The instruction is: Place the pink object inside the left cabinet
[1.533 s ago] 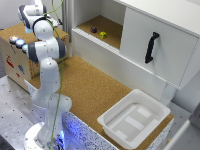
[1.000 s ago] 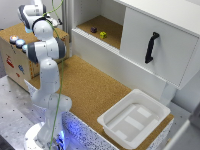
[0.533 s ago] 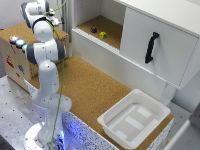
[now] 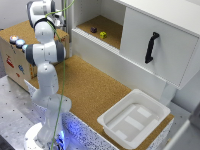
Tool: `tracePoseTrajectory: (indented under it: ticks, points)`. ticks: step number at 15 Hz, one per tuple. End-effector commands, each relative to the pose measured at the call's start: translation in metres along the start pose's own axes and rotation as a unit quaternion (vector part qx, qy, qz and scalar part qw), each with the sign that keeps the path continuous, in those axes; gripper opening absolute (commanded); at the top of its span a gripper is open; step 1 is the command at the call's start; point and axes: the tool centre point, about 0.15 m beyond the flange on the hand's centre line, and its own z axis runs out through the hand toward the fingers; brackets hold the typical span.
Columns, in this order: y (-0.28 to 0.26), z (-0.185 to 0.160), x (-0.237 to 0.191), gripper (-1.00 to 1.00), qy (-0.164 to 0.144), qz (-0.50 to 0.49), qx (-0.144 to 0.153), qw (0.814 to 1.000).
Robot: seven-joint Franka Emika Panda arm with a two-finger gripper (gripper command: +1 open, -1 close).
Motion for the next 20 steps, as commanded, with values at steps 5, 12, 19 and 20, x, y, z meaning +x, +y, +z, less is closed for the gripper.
tracePoseTrajectory:
  ticks: [5,12,19,20]
  points:
    - [0.139,0.022,-0.004,-1.00,0.016,0.278,0.024,0.960]
    - [0.250,0.028,0.025,-1.00,0.041,0.355,0.021,0.934]
    - [0.318,0.032,0.062,-1.00,0.068,0.355,0.020,0.932]
    - [0.325,0.033,0.070,-1.00,0.069,0.352,0.019,0.933]
